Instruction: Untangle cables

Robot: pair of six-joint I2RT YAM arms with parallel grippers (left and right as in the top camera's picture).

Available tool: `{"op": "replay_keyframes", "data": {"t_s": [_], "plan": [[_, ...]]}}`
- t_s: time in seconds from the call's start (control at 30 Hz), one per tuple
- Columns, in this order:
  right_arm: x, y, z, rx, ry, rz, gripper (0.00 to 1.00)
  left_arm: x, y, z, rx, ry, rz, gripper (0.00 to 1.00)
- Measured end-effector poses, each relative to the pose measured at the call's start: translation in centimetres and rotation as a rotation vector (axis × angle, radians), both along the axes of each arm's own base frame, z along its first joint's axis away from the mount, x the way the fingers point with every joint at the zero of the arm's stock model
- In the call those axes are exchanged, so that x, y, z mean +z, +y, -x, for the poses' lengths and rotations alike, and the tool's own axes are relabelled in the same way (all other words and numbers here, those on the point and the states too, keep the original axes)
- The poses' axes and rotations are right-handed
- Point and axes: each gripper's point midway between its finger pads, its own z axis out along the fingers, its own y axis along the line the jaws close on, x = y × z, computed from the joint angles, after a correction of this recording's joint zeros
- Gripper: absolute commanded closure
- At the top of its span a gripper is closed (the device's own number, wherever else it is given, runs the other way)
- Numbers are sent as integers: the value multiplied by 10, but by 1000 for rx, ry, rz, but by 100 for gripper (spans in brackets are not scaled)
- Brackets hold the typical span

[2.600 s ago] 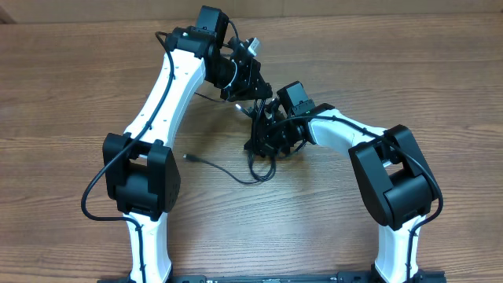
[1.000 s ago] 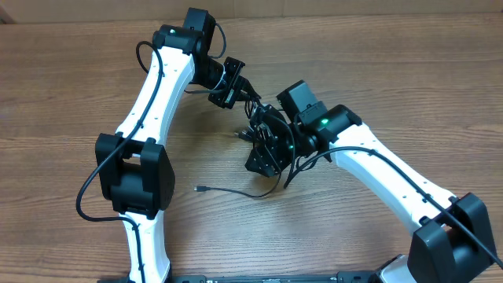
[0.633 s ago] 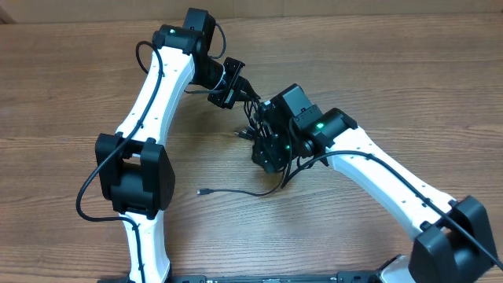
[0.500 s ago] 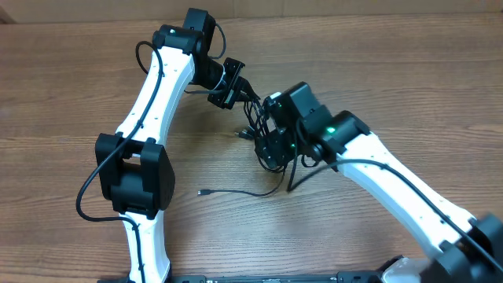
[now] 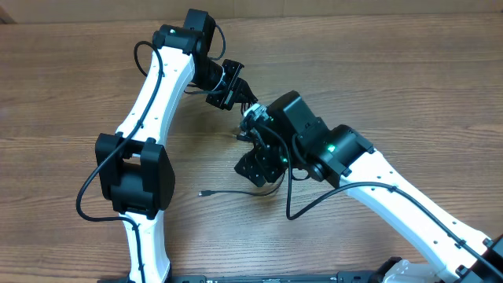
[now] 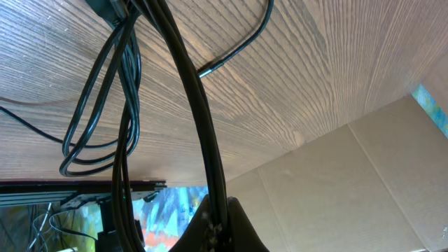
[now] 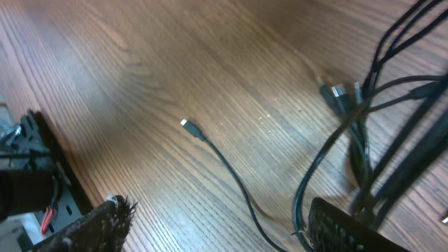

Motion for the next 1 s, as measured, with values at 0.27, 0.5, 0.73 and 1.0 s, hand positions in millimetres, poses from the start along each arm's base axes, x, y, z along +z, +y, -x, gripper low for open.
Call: {"op": "replay_keyframes", "data": {"t_s": [0.27, 0.5, 0.73, 1.0], "plan": [[-52, -5, -8, -4, 2, 89, 16, 0, 0, 0, 0, 0, 0, 96], [-79, 1, -23, 49, -65, 127, 19, 1, -1, 0, 0, 1, 5, 96], [-127, -6, -22, 64, 1, 223, 25, 1, -4, 2, -8, 3, 9, 96], [-135, -9, -22, 58, 13, 247, 25, 2, -8, 4, -18, 3, 12, 96]]}}
